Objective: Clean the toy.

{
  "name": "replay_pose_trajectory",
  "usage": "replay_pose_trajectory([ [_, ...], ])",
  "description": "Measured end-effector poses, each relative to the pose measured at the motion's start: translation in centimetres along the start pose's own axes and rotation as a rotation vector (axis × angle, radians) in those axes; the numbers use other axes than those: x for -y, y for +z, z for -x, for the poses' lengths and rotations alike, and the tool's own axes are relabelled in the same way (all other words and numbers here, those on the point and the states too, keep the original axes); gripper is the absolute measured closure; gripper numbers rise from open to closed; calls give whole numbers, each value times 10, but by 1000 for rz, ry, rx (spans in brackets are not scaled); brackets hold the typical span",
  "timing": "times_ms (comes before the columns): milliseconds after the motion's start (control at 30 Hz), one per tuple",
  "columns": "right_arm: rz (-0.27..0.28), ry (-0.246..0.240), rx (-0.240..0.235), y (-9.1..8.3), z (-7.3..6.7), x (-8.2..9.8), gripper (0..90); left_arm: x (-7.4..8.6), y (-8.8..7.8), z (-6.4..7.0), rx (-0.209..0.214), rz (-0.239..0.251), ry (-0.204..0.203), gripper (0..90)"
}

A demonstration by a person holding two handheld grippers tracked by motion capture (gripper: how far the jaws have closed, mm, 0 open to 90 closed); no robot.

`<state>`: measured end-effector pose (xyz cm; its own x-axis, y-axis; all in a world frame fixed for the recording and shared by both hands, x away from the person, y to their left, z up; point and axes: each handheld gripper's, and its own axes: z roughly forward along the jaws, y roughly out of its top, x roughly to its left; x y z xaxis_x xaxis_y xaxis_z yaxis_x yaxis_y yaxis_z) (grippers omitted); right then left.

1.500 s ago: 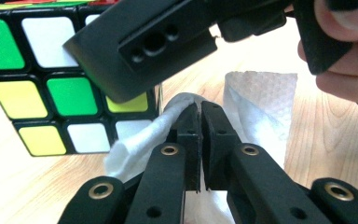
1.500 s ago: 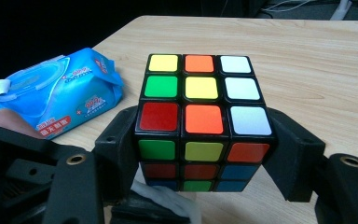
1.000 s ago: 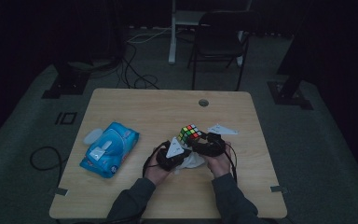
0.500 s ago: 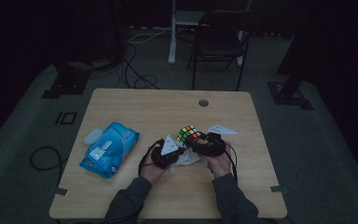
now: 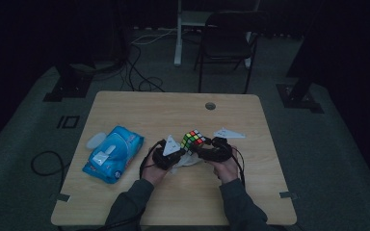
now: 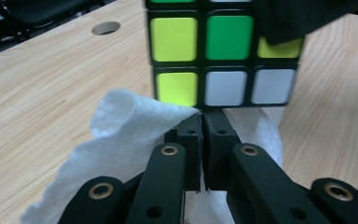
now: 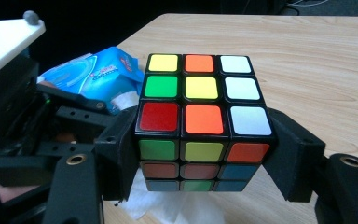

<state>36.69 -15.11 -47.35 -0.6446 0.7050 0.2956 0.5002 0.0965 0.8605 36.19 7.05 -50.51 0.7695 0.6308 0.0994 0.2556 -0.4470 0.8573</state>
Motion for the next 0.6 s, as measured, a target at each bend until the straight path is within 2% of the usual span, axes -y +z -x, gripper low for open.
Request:
replay_pose_trajectory([
  [233,2,12,-17,0,1,0,344,1,-1,-6,-12,9,-21,879],
  [600,-2,28,-33,2,2,1,344,0,6,10,41,-9,27,879],
])
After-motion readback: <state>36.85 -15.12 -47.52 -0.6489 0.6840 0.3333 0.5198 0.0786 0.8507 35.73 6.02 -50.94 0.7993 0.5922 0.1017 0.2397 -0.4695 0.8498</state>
